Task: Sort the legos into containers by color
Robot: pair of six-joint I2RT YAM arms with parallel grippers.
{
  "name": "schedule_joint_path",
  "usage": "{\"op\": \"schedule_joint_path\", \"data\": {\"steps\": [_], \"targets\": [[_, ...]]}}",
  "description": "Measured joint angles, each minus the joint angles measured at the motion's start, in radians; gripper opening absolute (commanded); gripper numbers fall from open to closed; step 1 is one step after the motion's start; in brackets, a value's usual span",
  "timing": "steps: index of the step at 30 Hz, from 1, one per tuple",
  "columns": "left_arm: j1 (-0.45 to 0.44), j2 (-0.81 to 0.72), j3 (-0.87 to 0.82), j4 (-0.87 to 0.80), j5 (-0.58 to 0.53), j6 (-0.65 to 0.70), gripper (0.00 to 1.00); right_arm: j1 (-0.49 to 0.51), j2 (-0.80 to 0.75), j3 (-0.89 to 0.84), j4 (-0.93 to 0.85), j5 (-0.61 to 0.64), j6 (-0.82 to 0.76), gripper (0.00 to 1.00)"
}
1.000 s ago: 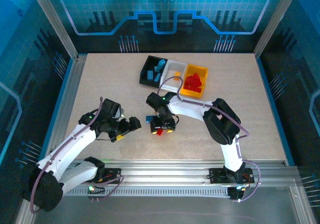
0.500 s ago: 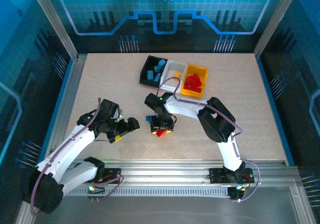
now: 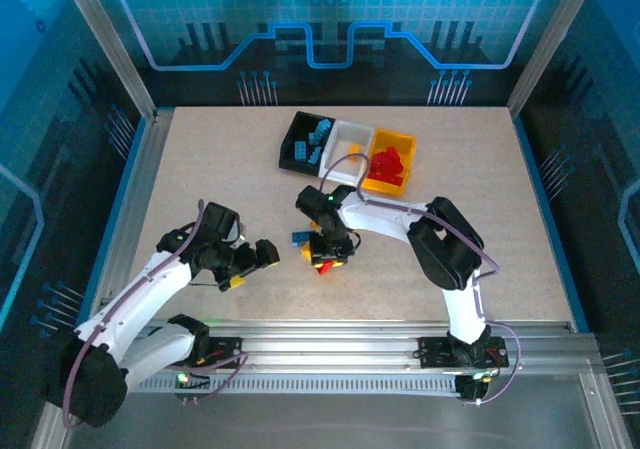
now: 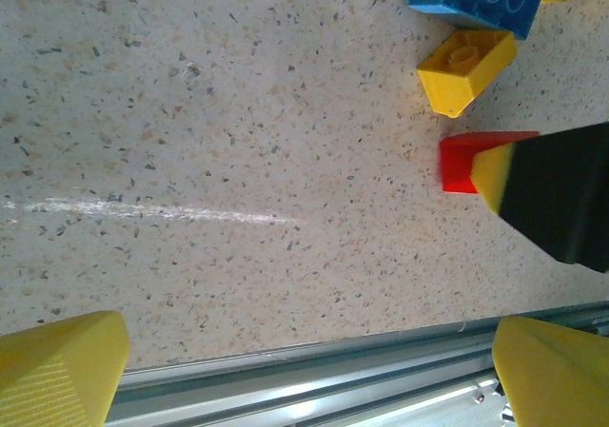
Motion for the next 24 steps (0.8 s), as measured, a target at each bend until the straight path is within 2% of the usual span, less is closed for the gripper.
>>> {"op": "schedule_joint_path", "data": {"steps": [5,12,19,24], "targets": [[0.000,0.038,0.000,0.027,0.015,-0.005,0.99,-0.098,-0.066,-0.033,-0.001,0.006,-0.006,0.30],[0.000,0.086,0.000,0.052,0.035,-0.019,0.99,-0.339,-0.100,0.021,-0.019,-0.003,-0.063,0.30],[-0.013,0.118,0.002,0.061,0.042,-0.026,0.99,-0.587,0.017,0.383,-0.053,-0.041,-0.113,0.31],[-0.048,0.141,0.009,0.061,0.041,-0.040,0.99,-0.669,0.189,0.653,-0.092,-0.051,-0.129,0.52]]}}
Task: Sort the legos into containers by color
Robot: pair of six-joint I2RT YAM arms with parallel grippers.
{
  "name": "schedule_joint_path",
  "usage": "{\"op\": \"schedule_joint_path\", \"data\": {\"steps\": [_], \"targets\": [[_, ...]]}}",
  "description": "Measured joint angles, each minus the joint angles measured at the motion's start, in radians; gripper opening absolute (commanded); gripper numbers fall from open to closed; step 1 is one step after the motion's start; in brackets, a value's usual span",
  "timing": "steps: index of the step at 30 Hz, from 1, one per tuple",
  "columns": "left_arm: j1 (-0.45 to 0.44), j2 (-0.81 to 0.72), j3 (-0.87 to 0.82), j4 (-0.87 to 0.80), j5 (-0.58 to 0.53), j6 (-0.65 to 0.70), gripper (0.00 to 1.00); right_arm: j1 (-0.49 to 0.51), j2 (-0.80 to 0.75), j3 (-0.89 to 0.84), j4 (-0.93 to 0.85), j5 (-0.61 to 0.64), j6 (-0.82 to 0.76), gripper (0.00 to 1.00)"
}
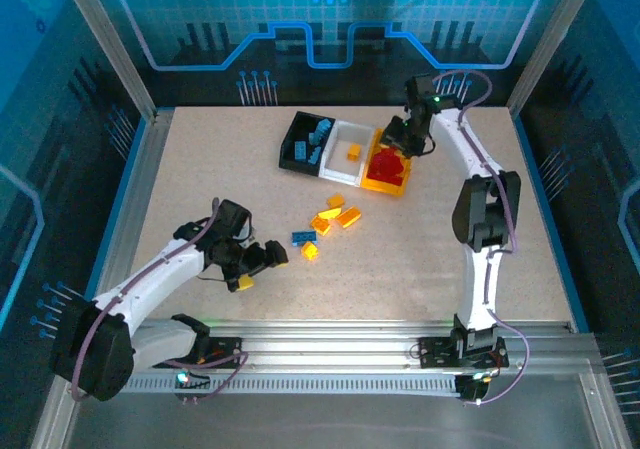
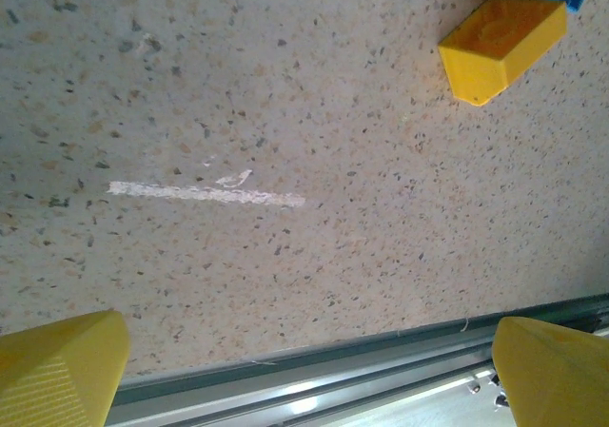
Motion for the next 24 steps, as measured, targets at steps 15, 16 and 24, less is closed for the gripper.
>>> {"op": "schedule_joint_path", "data": {"steps": [15,16,24], "targets": [[-0.026,0.108,0.077,0.016,0.000,-0.008,0.99,0.155,-0.150,-0.325,-0.021,0.025,-0.081,0.63],[-0.026,0.116,0.078,0.022,0.000,-0.008,0.99,0.192,-0.177,-0.365,-0.020,0.031,-0.093,0.64],[-0.027,0.153,0.101,0.045,0.000,0.000,0.99,0.367,-0.223,-0.508,-0.033,0.093,-0.170,0.82]]}}
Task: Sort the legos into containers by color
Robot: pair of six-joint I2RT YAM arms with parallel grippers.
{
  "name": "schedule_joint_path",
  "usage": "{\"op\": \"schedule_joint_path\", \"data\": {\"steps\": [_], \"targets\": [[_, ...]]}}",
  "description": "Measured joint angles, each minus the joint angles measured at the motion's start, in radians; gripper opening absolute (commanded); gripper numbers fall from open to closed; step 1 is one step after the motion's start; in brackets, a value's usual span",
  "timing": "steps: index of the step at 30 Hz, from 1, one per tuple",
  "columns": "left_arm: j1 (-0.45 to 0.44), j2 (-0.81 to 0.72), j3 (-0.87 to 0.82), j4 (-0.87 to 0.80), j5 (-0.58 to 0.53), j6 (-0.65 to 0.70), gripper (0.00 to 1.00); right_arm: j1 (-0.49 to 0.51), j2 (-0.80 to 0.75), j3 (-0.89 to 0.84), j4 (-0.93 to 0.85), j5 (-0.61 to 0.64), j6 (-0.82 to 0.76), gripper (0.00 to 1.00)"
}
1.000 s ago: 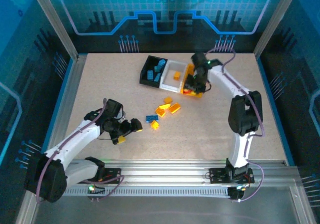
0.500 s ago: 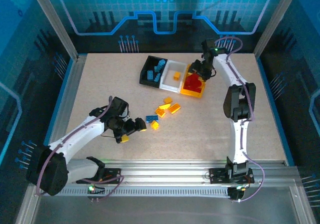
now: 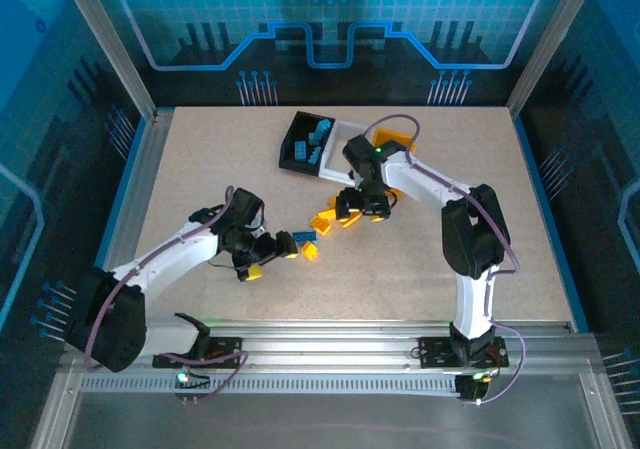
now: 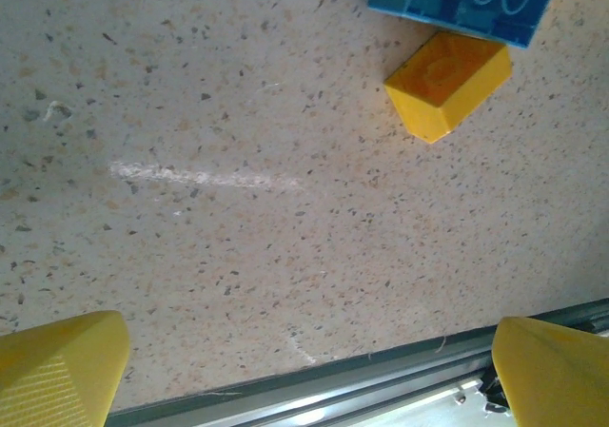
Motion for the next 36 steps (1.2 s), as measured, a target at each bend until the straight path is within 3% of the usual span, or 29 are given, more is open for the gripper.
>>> {"op": "schedule_joint_path", "data": {"steps": [22,30,36], "targets": [[0.000,-0.176,-0.047,-0.072,-0.005,0.021,0.99,-0.008,0.243,0.201,-0.016,0.034,0.103,0.81],[0.003,-0.194,-0.071,-0.079,-0.009,0.021,0.99,-0.009,0.276,0.196,-0.017,0.042,0.103,0.76],[0.004,-0.193,-0.071,-0.073,-0.009,0.015,0.99,-0.014,0.244,0.130,0.004,0.061,0.093,0.65]]}}
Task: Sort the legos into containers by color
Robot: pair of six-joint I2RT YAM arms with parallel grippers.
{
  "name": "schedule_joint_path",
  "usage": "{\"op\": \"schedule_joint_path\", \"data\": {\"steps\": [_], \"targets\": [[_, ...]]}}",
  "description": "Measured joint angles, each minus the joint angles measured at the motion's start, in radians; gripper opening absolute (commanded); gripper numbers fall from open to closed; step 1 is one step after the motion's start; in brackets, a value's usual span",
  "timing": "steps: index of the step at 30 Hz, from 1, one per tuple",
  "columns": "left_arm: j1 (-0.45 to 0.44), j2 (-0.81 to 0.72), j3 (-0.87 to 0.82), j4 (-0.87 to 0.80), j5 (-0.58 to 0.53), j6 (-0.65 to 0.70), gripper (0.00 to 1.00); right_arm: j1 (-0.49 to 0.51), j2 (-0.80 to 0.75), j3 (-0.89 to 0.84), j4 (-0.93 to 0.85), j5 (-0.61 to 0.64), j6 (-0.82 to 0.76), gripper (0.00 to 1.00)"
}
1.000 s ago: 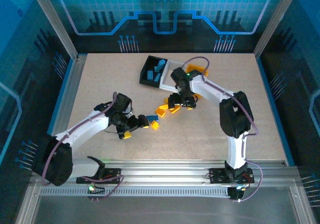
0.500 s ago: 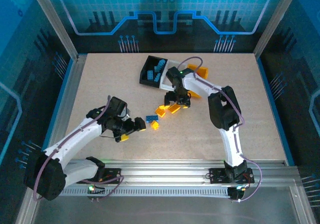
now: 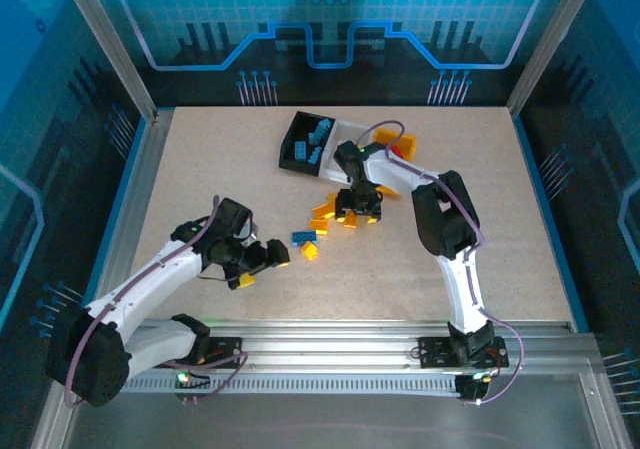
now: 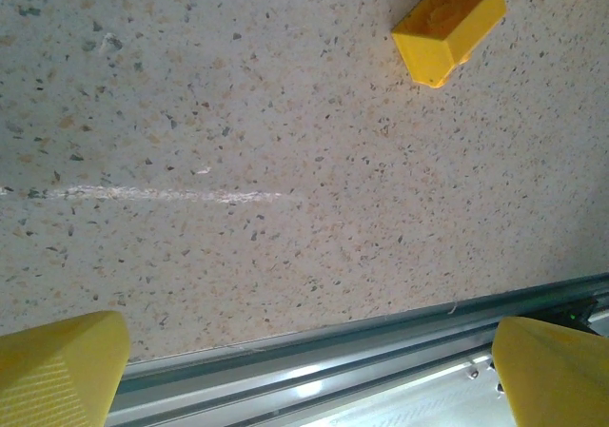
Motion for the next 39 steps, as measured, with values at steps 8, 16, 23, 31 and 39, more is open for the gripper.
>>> {"op": "schedule_joint_path", "data": {"steps": [8,16,23,31,39], "targets": [[0.000,0.010,0.000,0.010,0.000,-0.001,0.99,-0.025,-0.040,-0.067,0.004,0.012,-0.010,0.55],[0.000,0.010,0.000,0.010,0.000,-0.001,0.99,-0.033,-0.035,-0.033,-0.004,0.012,-0.058,0.40],[0.000,0.007,-0.003,0.010,0.000,-0.001,0.99,-0.033,-0.032,0.008,-0.005,0.011,-0.069,0.26],[0.000,0.018,-0.013,0.011,0.000,0.001,0.99,-0.036,-0.036,0.084,-0.053,-0.013,-0.066,0.26],[0.000,0.068,0.005,0.002,0.000,0.010,0.99,-0.090,0.023,0.524,-0.114,-0.075,-0.054,0.28]]}}
